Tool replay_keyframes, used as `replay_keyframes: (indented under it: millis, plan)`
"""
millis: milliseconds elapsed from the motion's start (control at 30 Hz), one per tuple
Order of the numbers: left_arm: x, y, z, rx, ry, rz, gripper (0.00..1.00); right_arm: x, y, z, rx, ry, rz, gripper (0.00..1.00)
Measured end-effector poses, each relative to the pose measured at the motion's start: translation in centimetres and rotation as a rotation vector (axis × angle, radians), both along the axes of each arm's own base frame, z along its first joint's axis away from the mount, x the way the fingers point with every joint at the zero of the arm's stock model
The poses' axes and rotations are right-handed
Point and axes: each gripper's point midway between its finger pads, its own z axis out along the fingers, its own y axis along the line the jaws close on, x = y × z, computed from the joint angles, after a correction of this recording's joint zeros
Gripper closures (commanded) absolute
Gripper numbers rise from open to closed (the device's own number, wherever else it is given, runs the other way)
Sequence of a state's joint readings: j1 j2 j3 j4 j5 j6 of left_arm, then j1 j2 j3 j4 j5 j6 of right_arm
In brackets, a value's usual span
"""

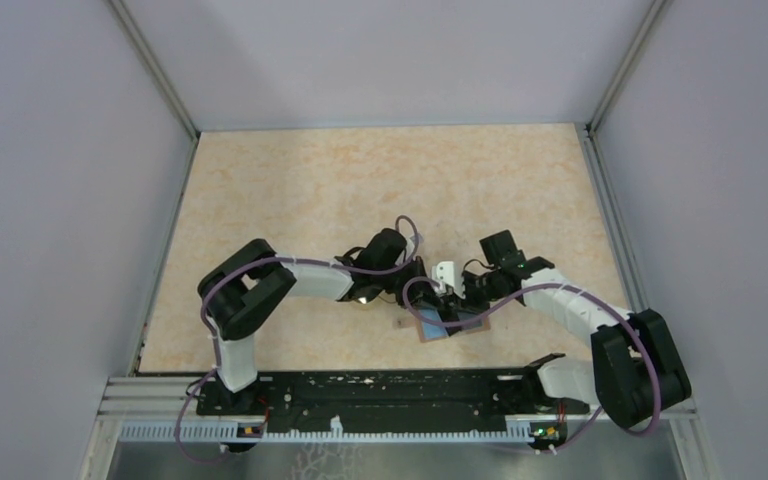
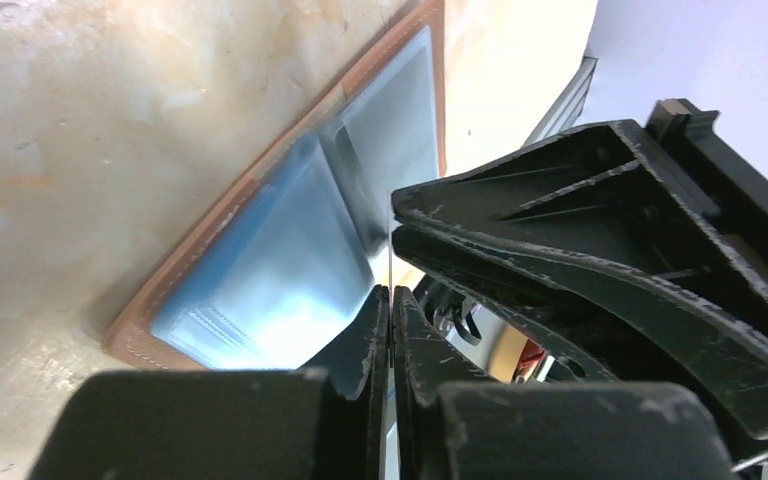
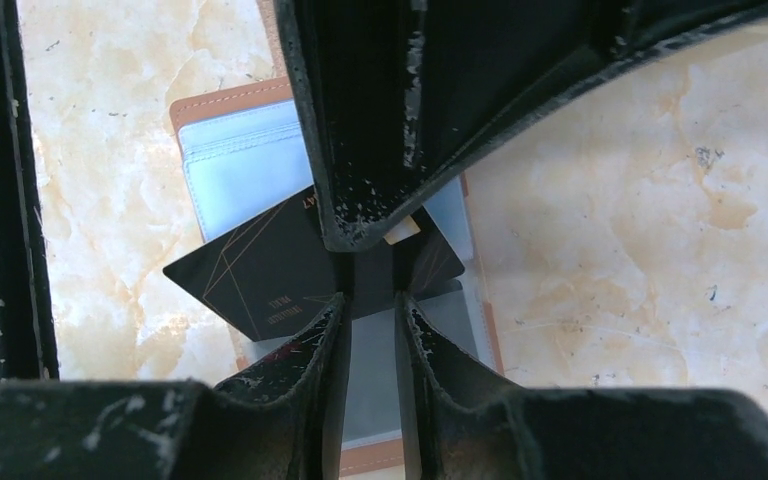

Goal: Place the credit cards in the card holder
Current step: Insert the credit card into the card holder.

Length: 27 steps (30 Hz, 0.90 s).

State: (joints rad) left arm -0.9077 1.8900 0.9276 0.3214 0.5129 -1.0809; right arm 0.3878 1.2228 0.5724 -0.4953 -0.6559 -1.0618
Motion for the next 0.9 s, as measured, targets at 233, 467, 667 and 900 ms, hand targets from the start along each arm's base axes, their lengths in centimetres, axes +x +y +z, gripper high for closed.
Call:
replay_keyframes:
  millis: [233, 467, 667, 900]
  plan:
    - [0.0, 0.3, -1.4, 0.059, 0.006, -0.014, 0.98, 1.5, -0.8, 1.0, 0.011, -0.019, -0.081, 0.76]
    - [0.5, -0.3, -2.6, 0.12, 0.019, -0.06, 0.97, 3.2, -2.2, 1.8, -0.005, -0.073, -0.171, 0.75]
    - [0.9, -0.3, -3.0, 0.161, 0.037, -0.085, 0.96, 3.3, -3.5, -0.6, -0.102, -0.009, -0.217, 0.75]
    - [1.1, -0.6, -3.2, 0.19, 0.063, -0.12, 0.95, 3.6, -4.4, -1.4, -0.152, 0.003, -0.253, 0.75]
